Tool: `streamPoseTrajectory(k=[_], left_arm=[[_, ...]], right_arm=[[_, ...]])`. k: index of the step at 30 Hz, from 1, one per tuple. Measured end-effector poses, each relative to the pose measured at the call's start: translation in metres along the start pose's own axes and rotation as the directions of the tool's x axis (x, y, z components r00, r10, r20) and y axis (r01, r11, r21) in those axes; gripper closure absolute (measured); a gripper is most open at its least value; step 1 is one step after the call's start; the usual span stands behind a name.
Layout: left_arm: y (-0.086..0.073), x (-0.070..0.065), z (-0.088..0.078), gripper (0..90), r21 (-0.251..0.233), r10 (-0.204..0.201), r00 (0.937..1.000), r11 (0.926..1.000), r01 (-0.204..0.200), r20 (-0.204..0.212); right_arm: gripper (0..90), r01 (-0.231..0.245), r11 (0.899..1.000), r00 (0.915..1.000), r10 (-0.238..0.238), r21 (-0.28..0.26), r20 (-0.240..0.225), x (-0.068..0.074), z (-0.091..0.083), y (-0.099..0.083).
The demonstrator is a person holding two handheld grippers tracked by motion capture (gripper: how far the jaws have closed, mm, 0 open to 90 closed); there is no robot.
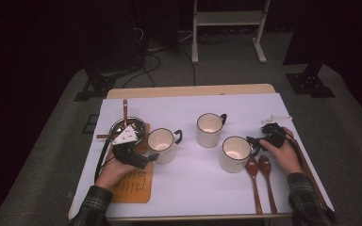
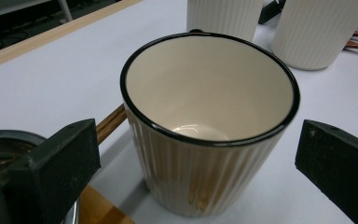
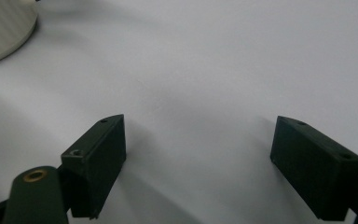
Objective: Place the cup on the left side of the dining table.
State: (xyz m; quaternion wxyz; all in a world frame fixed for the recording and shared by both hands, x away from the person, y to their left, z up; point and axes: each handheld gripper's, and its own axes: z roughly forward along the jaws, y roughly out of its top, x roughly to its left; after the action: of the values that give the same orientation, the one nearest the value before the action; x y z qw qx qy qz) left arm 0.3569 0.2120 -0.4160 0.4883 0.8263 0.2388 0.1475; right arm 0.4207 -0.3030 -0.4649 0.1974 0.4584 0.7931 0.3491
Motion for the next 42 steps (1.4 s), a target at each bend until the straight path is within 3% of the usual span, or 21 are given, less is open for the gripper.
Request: streamPoseTrajectory(k=[11, 26, 42], left_arm=[[-0.009, -0.009, -0.018, 0.0, 0.025, -0.009, 0.9996, 0.9996, 0.009, -0.027], [-0.02, -0.04, -0.025, 0.0, 0.095, -0.028, 0.9996, 0.9951, 0.028, 0.005], [-0.024, -0.069, -0.02, 0.0, 0.107, -0.043, 0.9979, 0.9936, 0.037, 0.048]], right_arm=[[16.7, 0.0, 1.0, 1.0, 0.0, -0.002, -0.001, 0.0, 0.0, 0.0], [16.7, 0.0, 1.0, 1.0, 0.0, 0.0, 0.0, 0.0, 0.0, 0.0], [16.7, 0.001, 1.0, 1.0, -0.001, 0.0, 0.0, 0.0, 0.0, 0.0]])
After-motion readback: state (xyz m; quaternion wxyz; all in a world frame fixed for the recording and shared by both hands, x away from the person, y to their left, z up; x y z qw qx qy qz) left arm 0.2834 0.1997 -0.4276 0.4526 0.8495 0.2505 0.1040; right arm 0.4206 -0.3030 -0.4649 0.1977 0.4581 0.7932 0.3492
